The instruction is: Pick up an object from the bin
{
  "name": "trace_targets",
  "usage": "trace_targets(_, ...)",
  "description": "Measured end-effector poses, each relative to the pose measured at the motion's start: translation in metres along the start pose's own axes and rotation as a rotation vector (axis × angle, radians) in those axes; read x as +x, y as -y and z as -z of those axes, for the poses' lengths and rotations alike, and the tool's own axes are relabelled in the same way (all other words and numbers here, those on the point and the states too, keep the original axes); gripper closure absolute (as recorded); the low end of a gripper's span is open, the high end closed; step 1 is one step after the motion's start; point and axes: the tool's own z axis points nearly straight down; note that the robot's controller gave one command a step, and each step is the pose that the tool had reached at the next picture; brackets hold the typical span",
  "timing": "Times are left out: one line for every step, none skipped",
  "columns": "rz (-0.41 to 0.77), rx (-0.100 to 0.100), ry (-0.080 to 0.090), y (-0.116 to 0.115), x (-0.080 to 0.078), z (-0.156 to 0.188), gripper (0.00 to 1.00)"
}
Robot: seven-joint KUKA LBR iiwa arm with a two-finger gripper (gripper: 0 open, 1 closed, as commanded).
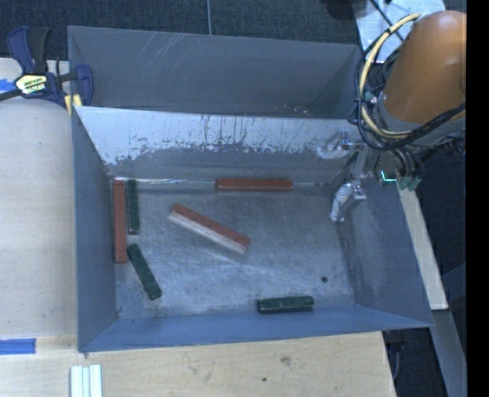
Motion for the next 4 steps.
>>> trace_targets(0.001,0.001,0.009,0.0,-0.001,0.005,0.0)
trace_targets(-0.033,0.001,0.013,-0.046,0.002,-0.056,0.0)
trace_targets(-0.029,-0.003,0.002,-0.055,-0.021,-0.076,0.0)
trace_targets(-0.035,0.001,0.016,-0.082,-0.016,-0.121,0.0)
